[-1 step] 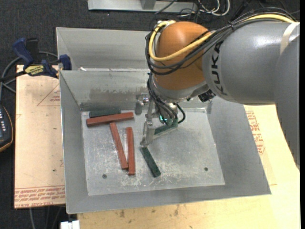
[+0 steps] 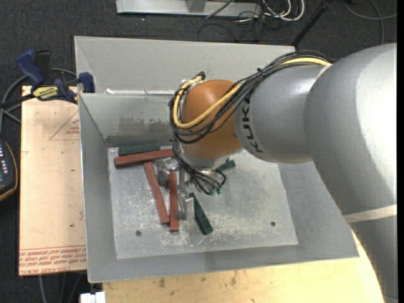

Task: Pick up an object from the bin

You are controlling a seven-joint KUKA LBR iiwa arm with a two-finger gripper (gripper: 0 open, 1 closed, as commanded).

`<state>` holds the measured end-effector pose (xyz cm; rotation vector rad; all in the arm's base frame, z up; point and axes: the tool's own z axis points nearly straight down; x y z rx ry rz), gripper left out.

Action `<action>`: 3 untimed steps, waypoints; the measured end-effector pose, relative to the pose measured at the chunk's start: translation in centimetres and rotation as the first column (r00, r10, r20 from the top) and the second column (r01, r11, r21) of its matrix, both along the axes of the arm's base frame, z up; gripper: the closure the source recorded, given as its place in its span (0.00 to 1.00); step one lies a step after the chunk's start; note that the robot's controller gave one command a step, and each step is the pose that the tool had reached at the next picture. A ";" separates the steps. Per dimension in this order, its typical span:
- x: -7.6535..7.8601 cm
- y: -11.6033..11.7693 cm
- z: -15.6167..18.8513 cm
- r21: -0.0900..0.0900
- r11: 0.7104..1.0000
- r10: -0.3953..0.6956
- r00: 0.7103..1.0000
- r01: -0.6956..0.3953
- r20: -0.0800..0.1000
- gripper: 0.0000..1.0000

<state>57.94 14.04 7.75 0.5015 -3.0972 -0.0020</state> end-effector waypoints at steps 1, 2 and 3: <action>-8.1 2.6 -0.7 0.001 1.000 -0.019 1.000 0.019 0.001 0.00; -7.7 2.6 -0.4 0.005 1.000 -0.024 1.000 0.023 0.008 1.00; -9.7 3.6 11.6 0.003 1.000 0.018 1.000 -0.018 0.012 1.00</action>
Offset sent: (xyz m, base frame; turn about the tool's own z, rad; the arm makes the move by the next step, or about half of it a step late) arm -0.0789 0.0230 -0.0075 0.0237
